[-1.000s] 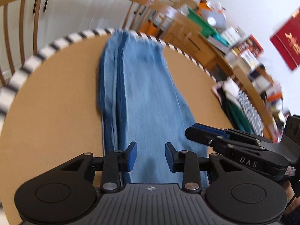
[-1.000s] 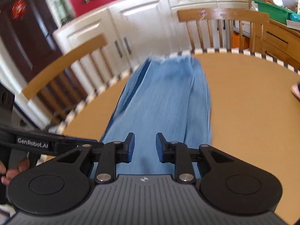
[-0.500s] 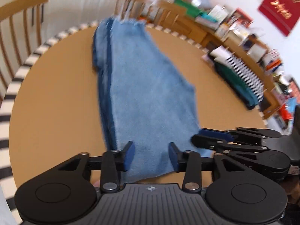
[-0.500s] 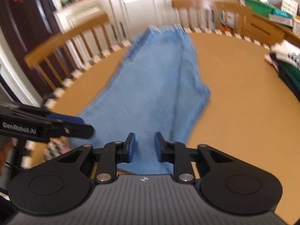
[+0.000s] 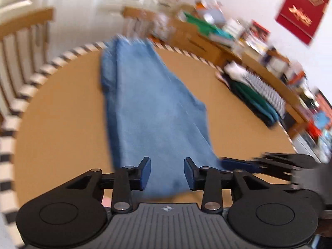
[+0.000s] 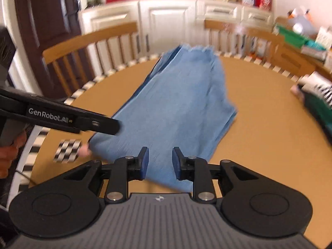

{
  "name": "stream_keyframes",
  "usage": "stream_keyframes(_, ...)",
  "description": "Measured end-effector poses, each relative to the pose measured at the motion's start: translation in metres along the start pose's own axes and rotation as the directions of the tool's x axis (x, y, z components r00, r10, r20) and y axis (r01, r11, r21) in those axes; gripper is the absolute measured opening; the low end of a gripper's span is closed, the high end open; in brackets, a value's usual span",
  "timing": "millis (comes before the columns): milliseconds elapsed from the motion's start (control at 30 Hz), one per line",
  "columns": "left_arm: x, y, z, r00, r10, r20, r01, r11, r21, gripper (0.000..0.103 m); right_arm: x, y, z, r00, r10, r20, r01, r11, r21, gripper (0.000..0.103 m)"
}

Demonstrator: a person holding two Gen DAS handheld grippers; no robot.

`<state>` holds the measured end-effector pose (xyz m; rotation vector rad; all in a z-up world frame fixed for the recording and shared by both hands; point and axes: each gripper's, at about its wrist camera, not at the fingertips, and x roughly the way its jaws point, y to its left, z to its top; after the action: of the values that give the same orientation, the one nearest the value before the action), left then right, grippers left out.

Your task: Fold clothes

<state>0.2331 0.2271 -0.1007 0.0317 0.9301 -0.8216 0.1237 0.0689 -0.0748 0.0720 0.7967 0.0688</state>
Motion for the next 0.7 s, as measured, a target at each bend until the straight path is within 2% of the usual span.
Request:
stream_keyframes(67, 0.014, 0.002, -0.009, 0.999, 0.03, -0.029, -0.03, 1.0, 0.009, 0.031, 0.012, -0.003, -0.008, 1.0, -0.01, -0.026, 0.011, 1.0, 0.015, 0.022)
stream_keyframes(133, 0.017, 0.008, -0.015, 0.999, 0.03, -0.023, -0.029, 1.0, 0.01, 0.027, 0.018, -0.007, -0.011, 1.0, -0.007, -0.028, 0.009, 0.999, 0.043, 0.022)
stream_keyframes(233, 0.016, 0.009, -0.015, 0.999, 0.027, -0.028, -0.027, 1.0, 0.016, 0.027, 0.02, -0.013, -0.01, 0.999, 0.006, -0.032, -0.002, 0.995, 0.096, 0.022)
stream_keyframes(500, 0.015, 0.018, -0.017, 1.0, 0.001, -0.015, -0.002, 1.0, -0.021, 0.024, 0.016, -0.009, -0.012, 0.999, 0.009, -0.041, -0.005, 0.996, 0.087, 0.023)
stream_keyframes(567, 0.007, 0.024, -0.012, 1.0, -0.002, -0.028, 0.0, 0.997, -0.074, 0.021, 0.01, -0.018, -0.007, 0.997, 0.047, -0.054, -0.039, 0.99, 0.135, 0.024)
stream_keyframes(600, -0.002, 0.029, -0.01, 1.0, -0.015, -0.023, 0.011, 0.992, -0.128, 0.027, 0.003, -0.025, -0.004, 0.996, 0.071, -0.059, -0.058, 0.98, 0.188, 0.026)
stream_keyframes(633, -0.012, 0.035, -0.009, 0.999, -0.033, -0.011, 0.03, 0.982, -0.188, 0.046, -0.007, -0.035, -0.003, 0.996, 0.084, -0.038, -0.071, 0.961, 0.266, 0.041)
stream_keyframes(667, -0.02, 0.043, -0.01, 0.999, -0.048, -0.005, 0.045, 0.966, -0.256, 0.054, -0.015, -0.047, -0.007, 0.995, 0.096, -0.014, -0.084, 0.931, 0.355, 0.065)
stream_keyframes(700, -0.026, 0.052, -0.012, 0.998, -0.062, -0.005, 0.057, 0.942, -0.33, 0.063, -0.023, -0.06, -0.011, 0.994, 0.107, 0.008, -0.1, 0.891, 0.443, 0.071)
